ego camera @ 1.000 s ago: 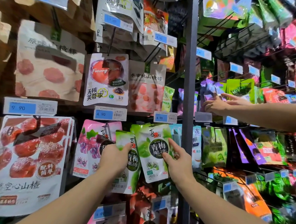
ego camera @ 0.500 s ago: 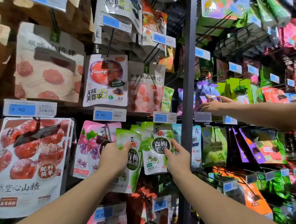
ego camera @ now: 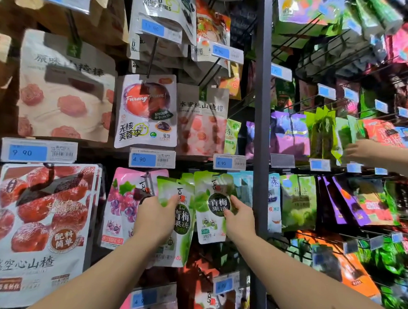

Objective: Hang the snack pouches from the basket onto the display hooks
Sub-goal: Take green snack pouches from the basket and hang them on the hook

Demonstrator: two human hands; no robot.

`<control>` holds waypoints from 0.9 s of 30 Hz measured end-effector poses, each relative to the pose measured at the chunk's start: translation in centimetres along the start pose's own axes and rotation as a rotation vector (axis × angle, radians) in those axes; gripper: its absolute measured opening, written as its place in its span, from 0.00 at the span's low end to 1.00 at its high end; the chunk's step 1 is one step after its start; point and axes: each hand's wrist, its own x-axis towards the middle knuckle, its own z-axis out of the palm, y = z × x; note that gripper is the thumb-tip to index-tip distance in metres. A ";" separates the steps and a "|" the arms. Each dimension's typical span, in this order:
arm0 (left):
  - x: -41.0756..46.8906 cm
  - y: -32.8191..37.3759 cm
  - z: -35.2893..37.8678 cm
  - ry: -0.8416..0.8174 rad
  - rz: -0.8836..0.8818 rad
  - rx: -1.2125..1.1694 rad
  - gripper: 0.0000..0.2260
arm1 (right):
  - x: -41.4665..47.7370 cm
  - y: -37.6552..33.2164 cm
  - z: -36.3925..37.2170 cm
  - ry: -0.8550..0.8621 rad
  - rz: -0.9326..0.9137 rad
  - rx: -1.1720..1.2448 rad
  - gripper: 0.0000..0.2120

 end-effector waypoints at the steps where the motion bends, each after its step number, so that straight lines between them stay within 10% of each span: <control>1: 0.0 -0.1 -0.1 0.006 0.008 0.000 0.24 | 0.5 0.2 0.4 -0.003 0.013 -0.020 0.25; 9: 1.0 -0.6 -0.8 -0.006 0.029 -0.043 0.25 | 3.6 0.5 4.9 0.023 0.102 -0.190 0.11; 22: 0.6 0.4 1.0 -0.020 -0.026 -0.046 0.23 | 2.4 0.1 4.3 0.062 -0.111 -0.171 0.16; 27: 0.4 1.5 3.4 -0.079 -0.073 -0.181 0.18 | -1.8 -1.1 1.1 -0.291 -0.078 0.199 0.33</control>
